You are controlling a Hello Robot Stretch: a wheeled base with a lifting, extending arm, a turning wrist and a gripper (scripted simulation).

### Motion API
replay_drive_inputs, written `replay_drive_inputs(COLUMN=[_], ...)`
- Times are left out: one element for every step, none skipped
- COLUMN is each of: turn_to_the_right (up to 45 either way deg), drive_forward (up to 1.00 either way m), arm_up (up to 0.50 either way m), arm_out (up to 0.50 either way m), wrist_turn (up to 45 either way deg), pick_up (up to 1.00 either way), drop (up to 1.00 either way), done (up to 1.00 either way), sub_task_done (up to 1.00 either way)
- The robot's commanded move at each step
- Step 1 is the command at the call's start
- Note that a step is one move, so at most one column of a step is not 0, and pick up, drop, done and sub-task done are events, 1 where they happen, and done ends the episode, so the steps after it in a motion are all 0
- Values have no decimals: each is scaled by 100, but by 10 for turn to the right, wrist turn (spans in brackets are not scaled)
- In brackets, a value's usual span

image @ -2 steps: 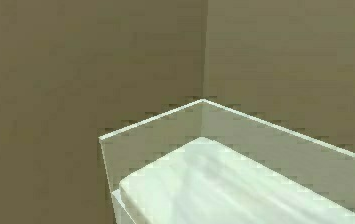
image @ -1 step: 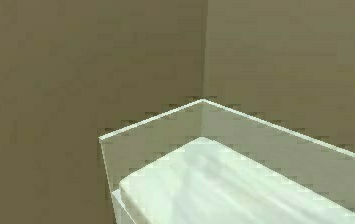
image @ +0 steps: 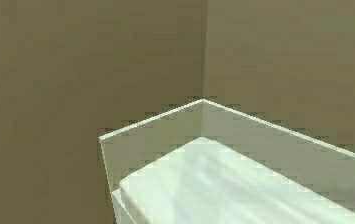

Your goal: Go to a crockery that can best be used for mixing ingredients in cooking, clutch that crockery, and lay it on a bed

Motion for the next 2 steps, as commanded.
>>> replay_drive_inputs(turn_to_the_right=[0,0], drive_forward=[0,0], arm_up=[0,0], arm_out=[-8,0], wrist_turn=[0,0], pick_up=[0,0], drop=[0,0], done=[0,100], sub_task_done=[0,0])
